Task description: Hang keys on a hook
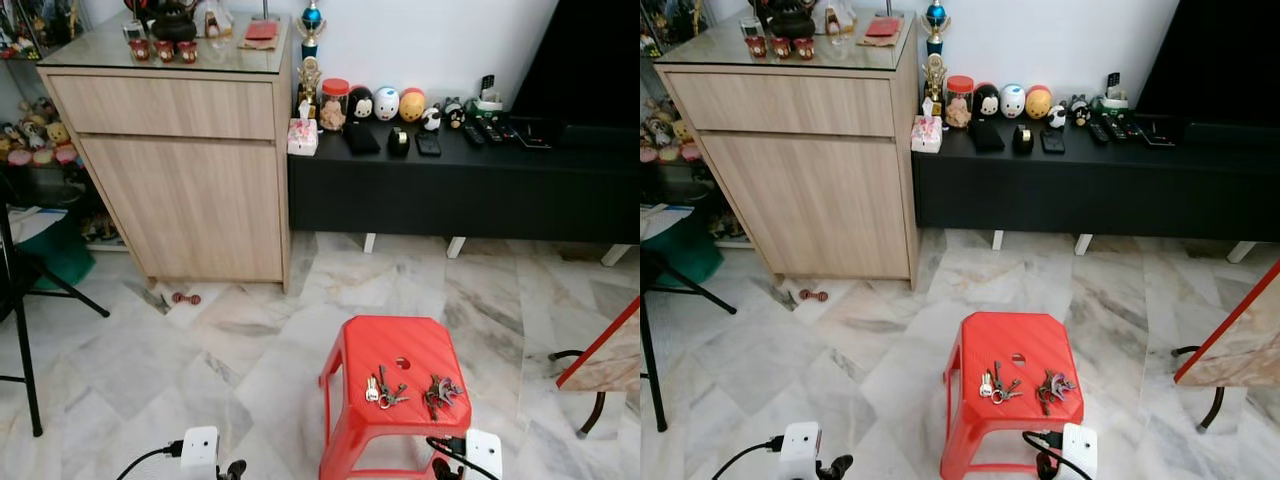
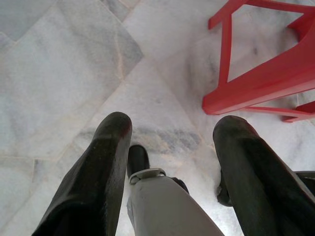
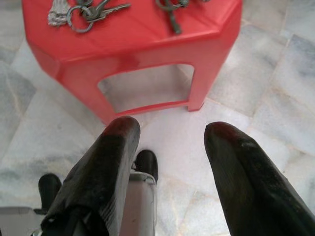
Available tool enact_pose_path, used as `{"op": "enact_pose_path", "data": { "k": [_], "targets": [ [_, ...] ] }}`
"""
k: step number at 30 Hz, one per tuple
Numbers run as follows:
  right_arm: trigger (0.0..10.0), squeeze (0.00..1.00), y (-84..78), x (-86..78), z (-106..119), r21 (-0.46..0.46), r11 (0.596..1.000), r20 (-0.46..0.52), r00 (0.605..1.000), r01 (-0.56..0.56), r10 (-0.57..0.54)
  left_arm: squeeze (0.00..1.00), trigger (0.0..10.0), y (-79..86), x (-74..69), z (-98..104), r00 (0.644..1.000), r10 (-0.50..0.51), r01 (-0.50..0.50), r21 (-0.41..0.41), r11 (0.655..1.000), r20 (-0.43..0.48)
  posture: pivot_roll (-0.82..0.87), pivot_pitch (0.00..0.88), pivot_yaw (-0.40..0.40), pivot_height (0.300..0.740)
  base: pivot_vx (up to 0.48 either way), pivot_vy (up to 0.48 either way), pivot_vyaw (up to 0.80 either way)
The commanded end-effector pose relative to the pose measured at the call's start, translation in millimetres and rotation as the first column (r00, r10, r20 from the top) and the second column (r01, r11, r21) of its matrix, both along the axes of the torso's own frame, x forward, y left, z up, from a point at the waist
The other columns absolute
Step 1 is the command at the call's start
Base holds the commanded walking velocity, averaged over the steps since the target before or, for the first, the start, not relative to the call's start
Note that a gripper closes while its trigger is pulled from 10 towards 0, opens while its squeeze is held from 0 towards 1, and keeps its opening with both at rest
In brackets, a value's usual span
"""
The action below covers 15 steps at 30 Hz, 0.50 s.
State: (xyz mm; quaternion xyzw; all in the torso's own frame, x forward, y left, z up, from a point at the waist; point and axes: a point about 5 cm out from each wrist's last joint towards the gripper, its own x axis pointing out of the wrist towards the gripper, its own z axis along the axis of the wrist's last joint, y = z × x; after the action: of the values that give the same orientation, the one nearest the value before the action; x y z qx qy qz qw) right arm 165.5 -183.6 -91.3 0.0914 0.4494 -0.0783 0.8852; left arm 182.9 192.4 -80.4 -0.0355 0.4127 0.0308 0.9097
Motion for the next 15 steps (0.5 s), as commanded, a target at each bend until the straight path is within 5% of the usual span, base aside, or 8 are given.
{"op": "enact_pose_path", "data": {
  "k": [1, 15],
  "targets": [
    [10.0, 0.00, -0.2, 4.3, 2.1, -0.013, 0.998, 0.013, 0.998, -0.055, 0.056, 0.00, 10.0, 3.4, -1.1, -0.4, 1.000, 0.017, -0.017, 0.003, 1.000, -0.009, 0.05, 0.000, -0.062, 0.740, 0.000, 0.000, 0.00],
    [10.0, 0.00, 0.9, 8.2, 4.9, -0.054, 0.996, 0.056, 0.995, -0.075, 0.078, 0.00, 10.0, 7.8, -0.6, 0.5, 1.000, 0.014, -0.014, 0.014, 1.000, -0.008, 0.05, 0.000, -0.048, 0.740, 0.000, 0.000, 0.00]
  ]
}}
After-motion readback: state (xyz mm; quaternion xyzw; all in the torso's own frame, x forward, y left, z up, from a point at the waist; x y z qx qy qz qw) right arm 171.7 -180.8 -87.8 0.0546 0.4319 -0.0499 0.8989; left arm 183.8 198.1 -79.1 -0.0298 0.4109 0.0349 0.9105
